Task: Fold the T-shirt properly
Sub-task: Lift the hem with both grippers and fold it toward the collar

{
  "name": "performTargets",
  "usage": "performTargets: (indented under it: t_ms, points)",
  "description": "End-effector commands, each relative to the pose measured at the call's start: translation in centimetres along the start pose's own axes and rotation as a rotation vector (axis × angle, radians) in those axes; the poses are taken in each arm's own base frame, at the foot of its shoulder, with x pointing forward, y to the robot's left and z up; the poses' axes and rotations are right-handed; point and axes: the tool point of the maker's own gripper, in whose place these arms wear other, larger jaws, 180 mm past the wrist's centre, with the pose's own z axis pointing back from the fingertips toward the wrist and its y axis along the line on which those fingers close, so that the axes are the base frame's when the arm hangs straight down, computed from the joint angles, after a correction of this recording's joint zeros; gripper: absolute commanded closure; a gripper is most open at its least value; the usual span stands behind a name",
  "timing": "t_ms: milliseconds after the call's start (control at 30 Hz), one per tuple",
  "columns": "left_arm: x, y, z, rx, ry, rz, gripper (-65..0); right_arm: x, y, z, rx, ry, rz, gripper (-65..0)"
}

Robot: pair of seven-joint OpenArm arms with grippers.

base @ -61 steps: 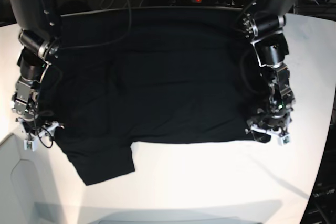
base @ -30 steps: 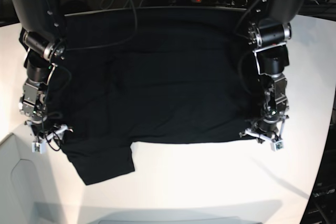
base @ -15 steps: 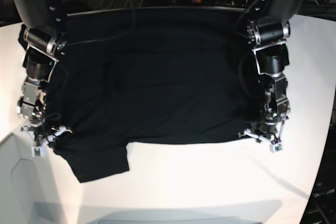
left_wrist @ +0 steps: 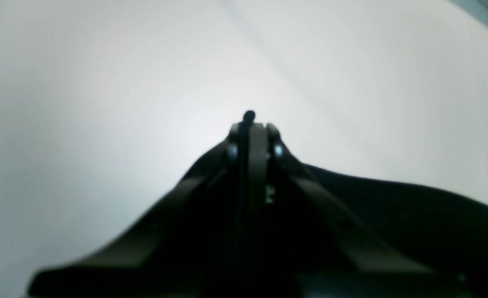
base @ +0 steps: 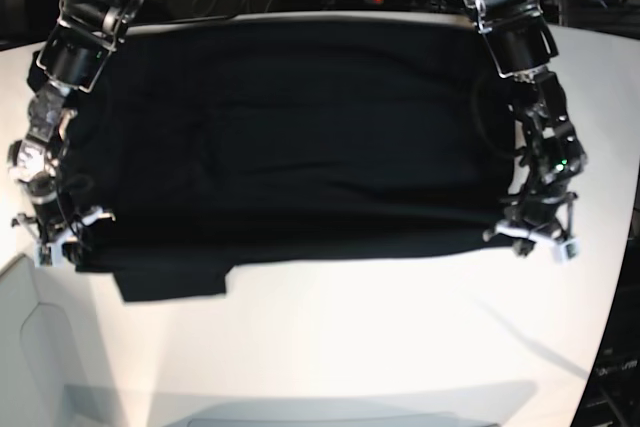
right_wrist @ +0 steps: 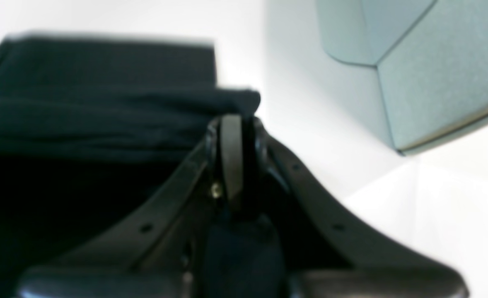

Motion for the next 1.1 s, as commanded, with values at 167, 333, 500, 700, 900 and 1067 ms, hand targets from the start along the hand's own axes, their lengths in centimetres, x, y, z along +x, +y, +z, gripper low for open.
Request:
performTargets:
  t_ms: [167,333,500,700,900,1067]
  points:
    - [1.8,1.2,4.9,-0.004,-0.100,0.068,-0.1,1.2,-1.6,4.6,-0.038,-0.065,0.009,0.0]
    - [-0.7,2.3,7.9,0.012,-0.079,0.105,-0.1,-1.5,-1.4,7.5,-0.035,-0.031,-0.001,0.0]
    - [-3.1,4.4,10.1,0.047,-0.048,0.140,-0.1,-4.0,-2.9,9.7,-0.073,0.012,-0.038,0.0]
    - [-5.1,5.4,11.1,0.065,-0.003,0.149,-0.1,-6.4,-2.6,10.9,-0.064,0.074,-0.035,0.0]
    - [-7.1,6.1,12.1,0.079,0.044,0.152,-0.1,-8.2,-2.2,11.8,-0.057,0.120,-0.032,0.0]
    - [-8.6,6.8,12.9,0.097,0.084,0.145,-0.1,-9.5,-2.1,12.6,-0.053,0.154,-0.030,0.0]
